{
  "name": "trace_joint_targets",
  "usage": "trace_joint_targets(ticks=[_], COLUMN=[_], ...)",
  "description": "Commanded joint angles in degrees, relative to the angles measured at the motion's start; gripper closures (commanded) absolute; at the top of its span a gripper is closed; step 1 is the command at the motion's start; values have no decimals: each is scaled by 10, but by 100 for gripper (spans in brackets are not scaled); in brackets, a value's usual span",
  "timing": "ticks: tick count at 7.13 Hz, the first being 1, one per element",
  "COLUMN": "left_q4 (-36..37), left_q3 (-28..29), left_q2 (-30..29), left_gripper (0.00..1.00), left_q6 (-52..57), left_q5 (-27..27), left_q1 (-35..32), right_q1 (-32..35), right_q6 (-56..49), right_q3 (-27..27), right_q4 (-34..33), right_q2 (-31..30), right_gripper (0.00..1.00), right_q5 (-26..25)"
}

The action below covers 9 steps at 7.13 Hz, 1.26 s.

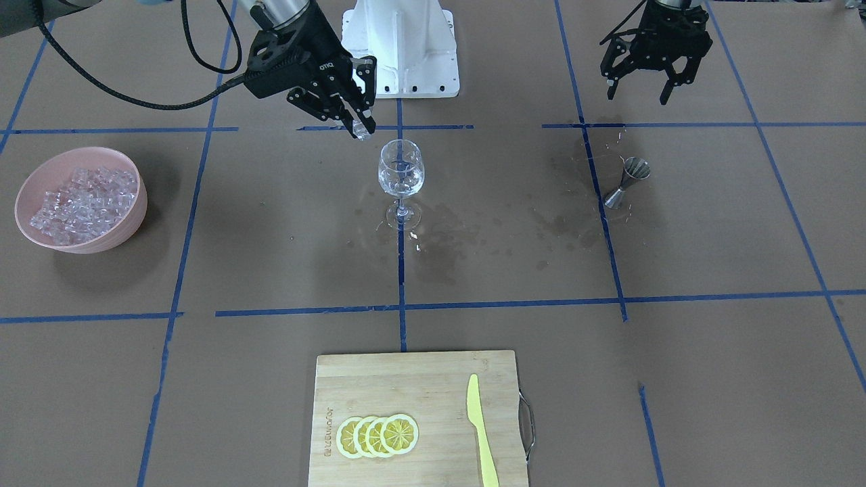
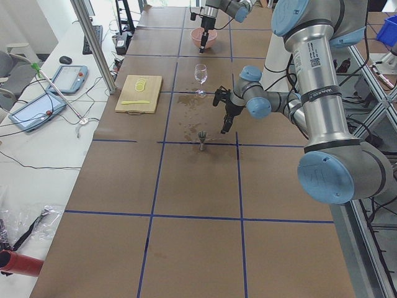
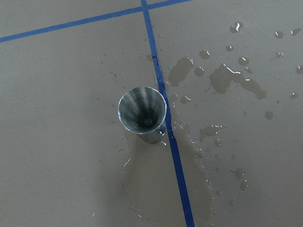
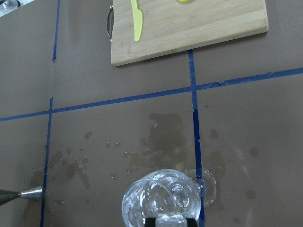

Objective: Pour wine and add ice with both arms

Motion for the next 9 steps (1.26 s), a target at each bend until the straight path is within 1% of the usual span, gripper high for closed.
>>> trace_joint_targets(ticks=[1,2,3,7,8,9], left_q4=[0,0,0,1,1,1], left_q3=[-6,-6,-8,-17,-22,-23], left_q2=[1,1,1,11,15,20], left_gripper=[0,0,0,0,0,0], left_q6=[34,34,34,40,65,81], left_q5=[-30,-30,-31,-31,-45,-54], left_q1=[-34,-39,-39,-46,-65,-81], right_q1=[-17,-20,-23,-29,-32,-32], right_q6=[0,0,0,0,0,1], right_q3=[-21,-39,-43,-46,-48,-49], right_q4=[1,1,1,1,2,3], right_q2=[20,32,38,38,38,39], right_gripper=[100,100,100,100,97,71], right_q5=[-22,-27,-28,-31,-38,-39])
